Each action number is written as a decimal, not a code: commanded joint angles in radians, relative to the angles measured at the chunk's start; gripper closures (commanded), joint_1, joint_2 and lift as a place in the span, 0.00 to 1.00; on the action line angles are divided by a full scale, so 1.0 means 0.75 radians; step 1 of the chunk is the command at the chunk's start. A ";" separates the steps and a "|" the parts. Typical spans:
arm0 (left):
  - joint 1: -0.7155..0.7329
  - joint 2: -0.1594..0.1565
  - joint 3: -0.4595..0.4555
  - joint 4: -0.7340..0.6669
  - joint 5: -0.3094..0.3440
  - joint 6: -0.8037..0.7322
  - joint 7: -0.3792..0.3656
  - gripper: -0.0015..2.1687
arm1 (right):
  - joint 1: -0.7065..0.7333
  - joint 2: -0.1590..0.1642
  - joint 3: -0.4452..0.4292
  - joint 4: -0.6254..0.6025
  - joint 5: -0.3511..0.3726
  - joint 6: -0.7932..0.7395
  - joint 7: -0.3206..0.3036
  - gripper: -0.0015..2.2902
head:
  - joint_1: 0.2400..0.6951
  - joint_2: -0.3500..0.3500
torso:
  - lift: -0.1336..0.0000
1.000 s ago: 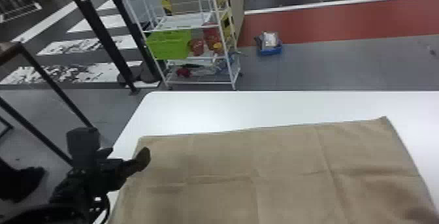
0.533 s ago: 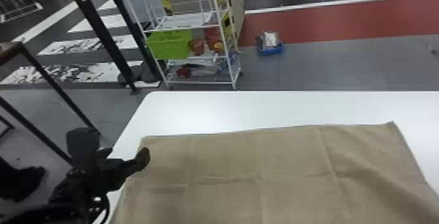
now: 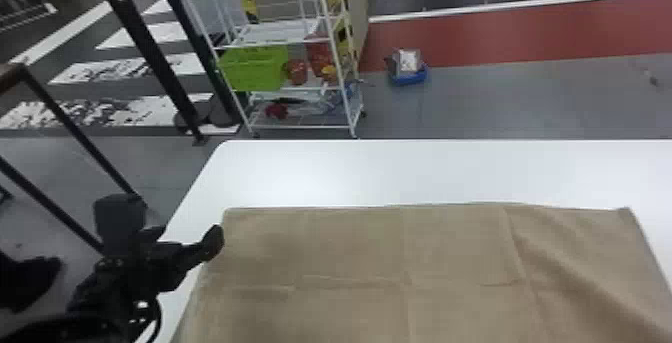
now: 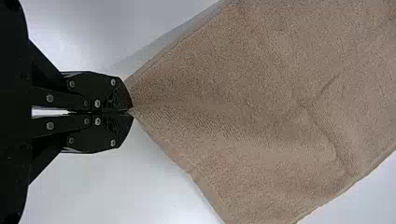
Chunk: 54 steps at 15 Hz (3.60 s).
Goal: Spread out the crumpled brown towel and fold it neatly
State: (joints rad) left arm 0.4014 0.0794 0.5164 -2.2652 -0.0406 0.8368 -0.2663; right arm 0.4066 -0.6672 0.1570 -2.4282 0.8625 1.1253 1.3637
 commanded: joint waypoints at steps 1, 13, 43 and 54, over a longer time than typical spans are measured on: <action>-0.003 -0.002 -0.005 0.003 -0.005 0.000 -0.001 0.03 | 0.051 -0.008 0.003 -0.019 0.016 -0.029 0.004 0.49 | 1.00 0.94 | 0.08; -0.003 0.003 -0.003 0.012 -0.007 0.000 -0.003 0.03 | 0.266 -0.082 -0.003 -0.147 0.108 -0.041 0.004 0.49 | 1.00 0.99 | 0.08; -0.433 0.385 -0.030 0.545 -0.476 -0.401 -1.179 0.10 | -0.194 0.258 -0.651 0.407 -1.001 0.053 -0.239 0.01 | 1.00 0.70 | 0.08; -0.738 0.473 -0.427 0.881 -0.866 -0.491 -1.424 0.12 | -0.184 0.249 -0.620 0.440 -0.984 0.025 -0.237 0.01 | 1.00 0.61 | 0.08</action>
State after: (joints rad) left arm -0.1289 0.4330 0.2257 -1.6369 -0.6325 0.4672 -1.3340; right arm 0.2660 -0.4782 -0.3070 -2.1042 0.1242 1.1509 1.1854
